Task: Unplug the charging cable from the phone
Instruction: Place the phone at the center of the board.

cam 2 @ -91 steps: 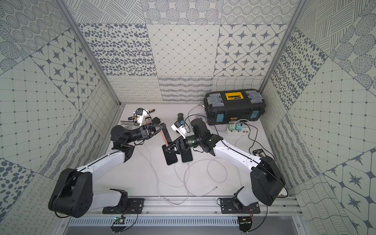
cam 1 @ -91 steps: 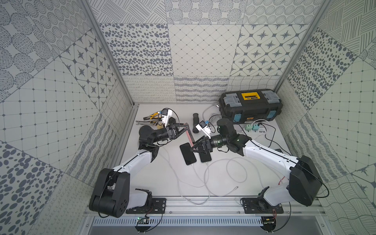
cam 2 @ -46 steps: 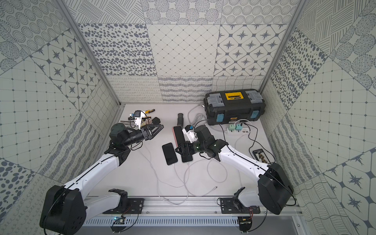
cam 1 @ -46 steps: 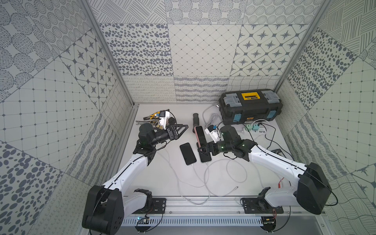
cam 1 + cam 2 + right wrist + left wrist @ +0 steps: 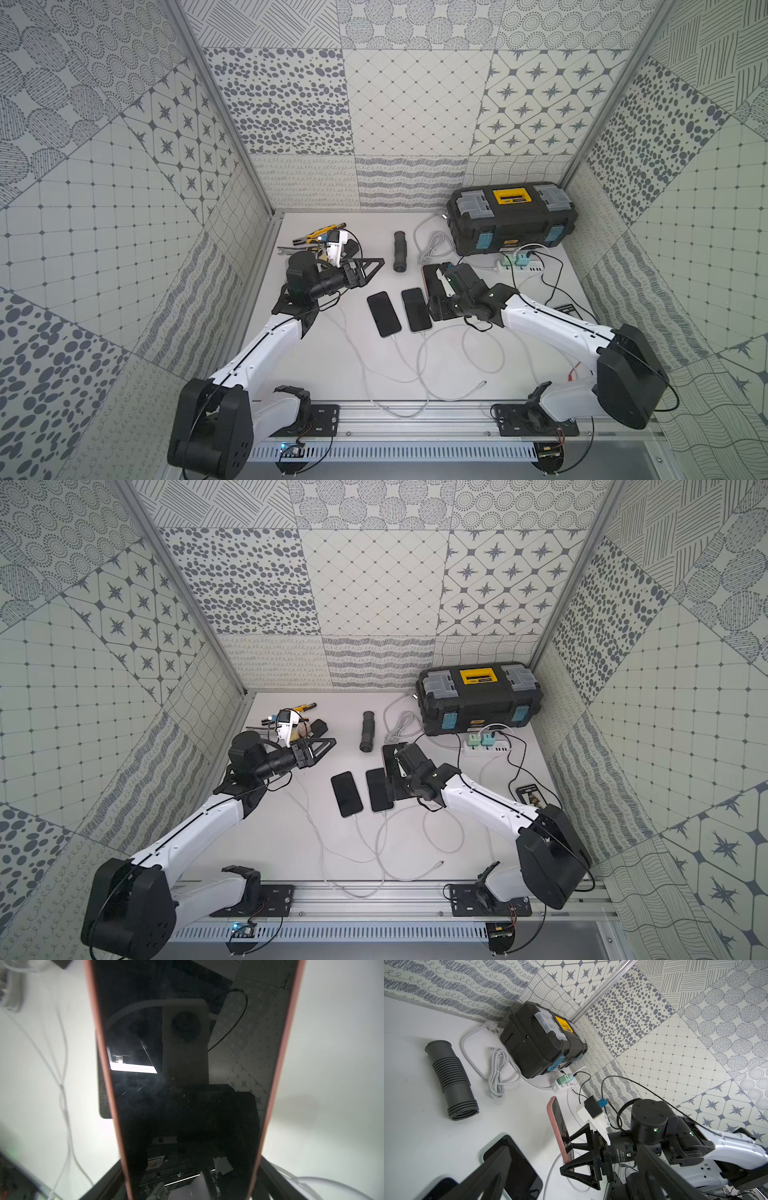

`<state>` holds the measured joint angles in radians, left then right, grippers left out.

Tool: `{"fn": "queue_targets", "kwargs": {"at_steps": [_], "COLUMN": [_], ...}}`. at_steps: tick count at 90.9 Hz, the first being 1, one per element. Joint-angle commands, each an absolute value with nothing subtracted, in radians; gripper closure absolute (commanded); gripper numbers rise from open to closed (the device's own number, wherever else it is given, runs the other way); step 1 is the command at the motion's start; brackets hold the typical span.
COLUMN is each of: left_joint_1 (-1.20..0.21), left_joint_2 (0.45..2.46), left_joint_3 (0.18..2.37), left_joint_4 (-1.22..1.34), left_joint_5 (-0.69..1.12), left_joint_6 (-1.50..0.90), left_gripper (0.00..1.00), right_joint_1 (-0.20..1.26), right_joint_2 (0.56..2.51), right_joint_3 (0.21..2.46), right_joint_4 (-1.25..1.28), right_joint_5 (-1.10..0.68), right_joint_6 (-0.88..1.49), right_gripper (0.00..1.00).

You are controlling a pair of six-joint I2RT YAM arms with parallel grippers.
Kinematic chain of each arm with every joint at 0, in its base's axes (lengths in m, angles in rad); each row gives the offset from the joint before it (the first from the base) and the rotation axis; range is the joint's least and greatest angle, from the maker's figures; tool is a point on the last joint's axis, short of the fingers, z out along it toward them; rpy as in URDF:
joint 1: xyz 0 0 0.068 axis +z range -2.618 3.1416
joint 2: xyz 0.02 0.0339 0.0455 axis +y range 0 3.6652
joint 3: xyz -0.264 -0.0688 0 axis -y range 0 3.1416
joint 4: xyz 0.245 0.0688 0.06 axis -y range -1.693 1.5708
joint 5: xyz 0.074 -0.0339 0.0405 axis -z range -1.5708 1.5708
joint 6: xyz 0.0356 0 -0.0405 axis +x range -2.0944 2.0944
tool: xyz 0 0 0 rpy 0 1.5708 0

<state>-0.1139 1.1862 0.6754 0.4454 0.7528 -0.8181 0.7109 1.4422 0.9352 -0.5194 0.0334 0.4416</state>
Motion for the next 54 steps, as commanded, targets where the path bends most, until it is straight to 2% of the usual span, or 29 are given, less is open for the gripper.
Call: {"fn": "queue_targets", "kwargs": {"at_steps": [1, 18, 54], "left_joint_1": [-0.116, -0.116, -0.115], "left_joint_2": [1.183, 1.182, 1.183], "left_joint_3": [0.689, 0.689, 0.689], "left_joint_4": [0.435, 0.435, 0.435], "left_joint_5": [0.742, 0.742, 0.745], "left_joint_6": [-0.776, -0.775, -0.773], "left_gripper": [0.02, 0.02, 0.02], "right_joint_1": [0.706, 0.699, 0.665], "right_joint_2": [1.485, 1.566, 1.665], "right_joint_3": [0.985, 1.003, 1.021], "right_joint_4": [-0.552, -0.571, -0.577], "right_joint_5": [0.161, 0.202, 0.173], "right_joint_6": [0.457, 0.458, 0.465], "right_gripper": [0.54, 0.54, 0.52]}}
